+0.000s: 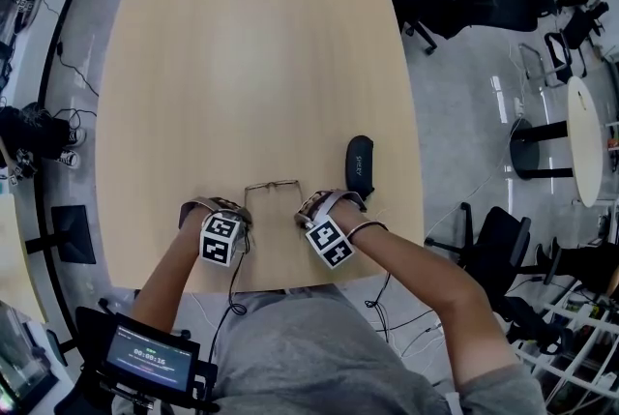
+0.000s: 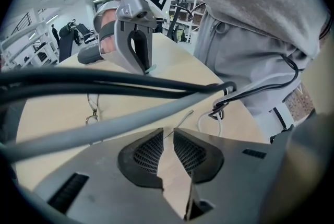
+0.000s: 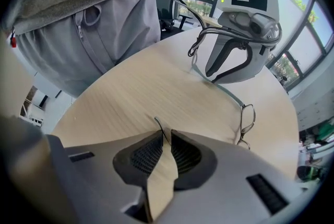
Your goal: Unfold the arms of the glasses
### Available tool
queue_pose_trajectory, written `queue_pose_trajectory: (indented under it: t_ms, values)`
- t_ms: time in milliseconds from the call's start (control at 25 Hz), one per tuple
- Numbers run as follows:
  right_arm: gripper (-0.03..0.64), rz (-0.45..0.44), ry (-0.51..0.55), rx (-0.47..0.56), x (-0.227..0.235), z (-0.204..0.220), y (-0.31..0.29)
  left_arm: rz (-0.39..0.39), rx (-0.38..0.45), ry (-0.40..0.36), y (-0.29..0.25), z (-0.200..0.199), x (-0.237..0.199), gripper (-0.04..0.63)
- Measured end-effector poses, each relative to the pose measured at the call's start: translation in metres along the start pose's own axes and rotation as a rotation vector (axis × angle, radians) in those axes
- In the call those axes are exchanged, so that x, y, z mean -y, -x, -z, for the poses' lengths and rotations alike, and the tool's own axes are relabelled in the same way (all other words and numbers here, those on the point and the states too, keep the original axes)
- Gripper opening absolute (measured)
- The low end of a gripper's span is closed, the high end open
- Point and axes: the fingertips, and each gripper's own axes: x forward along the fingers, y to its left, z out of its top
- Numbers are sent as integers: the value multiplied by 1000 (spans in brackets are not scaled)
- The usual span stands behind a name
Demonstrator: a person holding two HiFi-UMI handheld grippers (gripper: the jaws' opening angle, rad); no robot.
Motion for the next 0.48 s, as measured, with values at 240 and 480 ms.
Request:
queue_pose_trajectory:
  t_ms: [240,480]
  values:
    - [34,7,-73,30,2,-5,1,-29,19,31,4,-3,2,41]
    - [44,14,-114,64,-2,-11,7,-64,41,69,12,-8,3,41]
